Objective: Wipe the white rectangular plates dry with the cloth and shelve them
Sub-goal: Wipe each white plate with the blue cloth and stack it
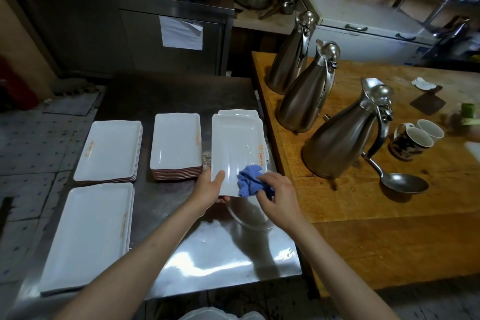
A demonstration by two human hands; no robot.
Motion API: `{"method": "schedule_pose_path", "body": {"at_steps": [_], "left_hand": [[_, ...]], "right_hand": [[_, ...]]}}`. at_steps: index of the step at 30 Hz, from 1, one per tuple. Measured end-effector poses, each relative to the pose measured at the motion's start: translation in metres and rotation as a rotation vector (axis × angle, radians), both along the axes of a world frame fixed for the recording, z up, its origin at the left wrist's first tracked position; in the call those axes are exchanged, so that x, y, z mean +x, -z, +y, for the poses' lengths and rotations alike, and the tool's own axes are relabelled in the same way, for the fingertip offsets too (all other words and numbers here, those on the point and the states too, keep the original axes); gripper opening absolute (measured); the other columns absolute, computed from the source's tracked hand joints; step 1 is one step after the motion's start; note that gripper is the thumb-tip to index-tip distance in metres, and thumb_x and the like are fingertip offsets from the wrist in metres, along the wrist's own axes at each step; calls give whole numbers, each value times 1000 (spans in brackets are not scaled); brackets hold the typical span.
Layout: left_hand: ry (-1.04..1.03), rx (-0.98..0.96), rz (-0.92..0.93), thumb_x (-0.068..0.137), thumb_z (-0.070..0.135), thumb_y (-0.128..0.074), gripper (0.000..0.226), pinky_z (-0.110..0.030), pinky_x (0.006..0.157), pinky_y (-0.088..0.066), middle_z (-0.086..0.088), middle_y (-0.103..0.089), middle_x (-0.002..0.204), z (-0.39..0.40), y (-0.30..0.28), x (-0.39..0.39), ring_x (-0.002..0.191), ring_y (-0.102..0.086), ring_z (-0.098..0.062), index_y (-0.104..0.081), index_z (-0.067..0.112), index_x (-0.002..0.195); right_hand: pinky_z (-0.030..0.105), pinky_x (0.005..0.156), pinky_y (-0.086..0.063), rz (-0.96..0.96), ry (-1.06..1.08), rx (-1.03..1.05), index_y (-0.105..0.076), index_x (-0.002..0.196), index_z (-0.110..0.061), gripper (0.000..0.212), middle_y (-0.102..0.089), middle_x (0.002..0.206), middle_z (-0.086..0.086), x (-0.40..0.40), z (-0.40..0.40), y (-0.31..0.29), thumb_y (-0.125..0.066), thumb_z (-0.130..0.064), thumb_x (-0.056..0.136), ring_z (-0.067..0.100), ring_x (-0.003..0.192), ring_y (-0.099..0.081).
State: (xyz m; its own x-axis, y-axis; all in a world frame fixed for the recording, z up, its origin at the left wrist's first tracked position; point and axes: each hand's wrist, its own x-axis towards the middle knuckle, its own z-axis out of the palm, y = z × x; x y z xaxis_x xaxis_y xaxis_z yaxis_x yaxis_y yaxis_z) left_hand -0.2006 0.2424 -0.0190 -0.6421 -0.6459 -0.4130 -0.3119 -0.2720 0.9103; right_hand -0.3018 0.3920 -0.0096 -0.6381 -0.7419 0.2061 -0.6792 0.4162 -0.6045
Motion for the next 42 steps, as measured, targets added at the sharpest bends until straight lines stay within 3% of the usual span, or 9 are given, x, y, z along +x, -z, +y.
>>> {"method": "schedule_pose_path", "body": {"at_steps": [3,9,15,20,29,32,37,40,42], "left_hand": [[-23,8,-7,102,21,-39,22,-19,39,-48,-7,-58,75,3,-6,1,42,-57,-6,-54,7,110],[20,38,-8,102,23,-39,21,-24,43,-52,-10,-61,75,6,-7,4,51,-57,-17,-54,10,110],[54,12,6,102,22,-41,17,-23,43,-52,-9,-61,75,10,-13,8,44,-56,-14,-51,14,113],[102,-40,15,102,19,-40,19,-21,38,-46,-10,-61,71,13,-17,11,38,-54,-10,-52,8,111],[133,-91,3,101,17,-41,18,-20,35,-41,-6,-61,63,13,-19,12,34,-52,-10,-54,7,107],[157,-98,-15,101,19,-41,21,-21,35,-42,-6,-62,68,13,-19,13,34,-52,-10,-54,6,111],[199,-100,-24,101,20,-41,23,-22,36,-43,-6,-62,63,10,-21,13,34,-53,-12,-54,4,113],[233,-103,-28,102,22,-41,24,-22,37,-44,-7,-63,65,9,-23,15,36,-54,-11,-52,6,115],[259,-112,-28,102,24,-40,25,-21,38,-44,-6,-63,65,8,-23,16,37,-56,-11,-51,6,116]], "right_hand": [[7,84,-33,5,32,-43,-71,105,-11,24,-61,103,-2,5,0,0,-66,-19,83,5,95,-48],[29,79,-51,1,32,-35,-73,98,-6,26,-63,94,9,-2,-1,7,-75,0,72,24,88,-60],[32,83,-51,10,77,-63,-72,102,-6,28,-60,99,9,-22,-19,-7,-72,1,75,24,92,-58],[17,83,-41,25,120,-56,-69,109,-6,29,-57,106,7,-39,-33,-24,-69,-3,80,13,94,-50],[31,82,-52,87,224,-38,-68,111,-12,27,-60,106,2,-63,-50,-36,-69,-14,84,18,97,-55],[27,79,-50,95,261,-35,-68,112,-13,27,-59,108,2,-68,-51,-40,-68,-15,85,18,97,-54],[8,74,-38,19,306,-88,-66,114,-12,29,-55,111,4,-69,-50,-42,-67,-10,85,12,95,-51],[14,84,-42,-49,363,-182,-63,114,-13,31,-62,112,2,-66,-53,-45,-68,-7,84,9,98,-55],[12,80,-43,-97,407,-240,-65,110,-11,28,-65,108,2,-65,-57,-49,-69,-7,83,6,94,-55]]}}
